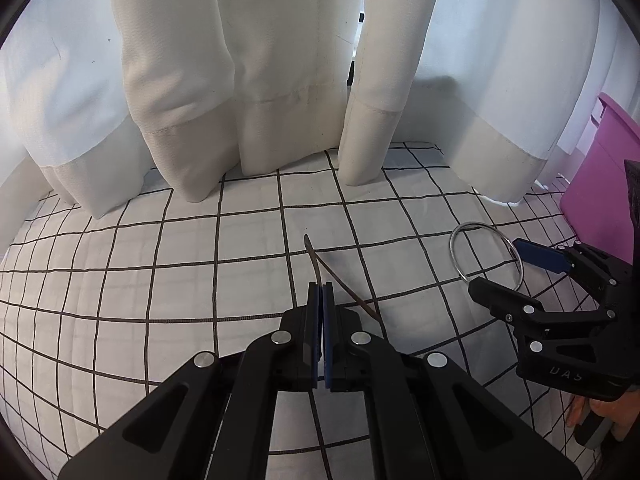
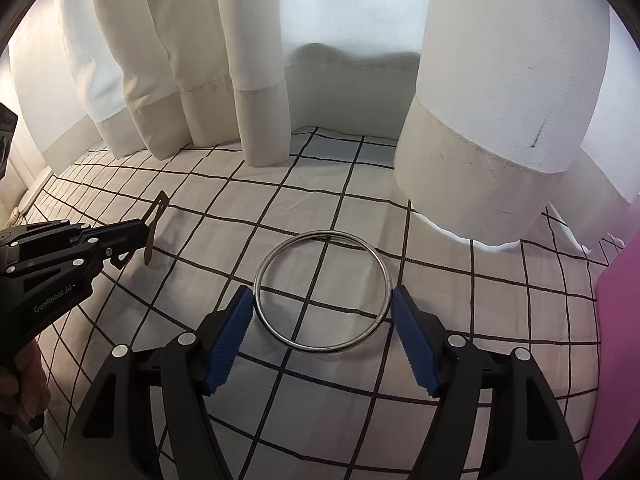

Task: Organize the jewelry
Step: 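Close the left gripper on the brown hair clip while the right gripper grasps the silver ring, then lift the hair clip and ring and move them toward the pink bin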

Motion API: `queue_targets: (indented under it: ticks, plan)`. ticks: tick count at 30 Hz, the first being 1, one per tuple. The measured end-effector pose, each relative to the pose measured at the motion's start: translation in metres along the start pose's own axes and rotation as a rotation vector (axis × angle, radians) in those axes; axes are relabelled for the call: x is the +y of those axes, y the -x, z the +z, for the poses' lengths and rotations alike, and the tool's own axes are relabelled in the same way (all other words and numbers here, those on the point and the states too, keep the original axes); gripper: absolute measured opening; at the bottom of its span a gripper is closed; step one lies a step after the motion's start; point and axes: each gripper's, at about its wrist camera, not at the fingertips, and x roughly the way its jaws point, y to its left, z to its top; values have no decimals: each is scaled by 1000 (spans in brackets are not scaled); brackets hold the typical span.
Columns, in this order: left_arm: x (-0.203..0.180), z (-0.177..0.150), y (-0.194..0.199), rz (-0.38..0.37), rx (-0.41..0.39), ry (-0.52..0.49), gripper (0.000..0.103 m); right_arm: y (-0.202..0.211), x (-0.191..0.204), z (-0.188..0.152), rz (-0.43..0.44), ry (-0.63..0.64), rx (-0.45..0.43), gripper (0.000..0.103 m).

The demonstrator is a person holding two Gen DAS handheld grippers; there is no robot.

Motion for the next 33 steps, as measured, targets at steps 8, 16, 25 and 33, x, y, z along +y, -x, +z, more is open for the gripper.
queue_targets:
  ticks: [8, 16, 25, 33]
  plan:
    - [12, 2, 31, -19, -21, 5, 2, 21, 8, -1, -3, -10, -30, 68]
    - [13, 2, 47, -25, -34, 11, 2, 39, 3, -2, -12, -36, -59, 68]
    - [5, 5, 52, -25, -34, 3, 2, 54, 0, -3, -29, -46, -89, 68]
    - [-8, 12, 68, -43, -61, -22, 2, 77, 1, -1, -48, -38, -120, 68]
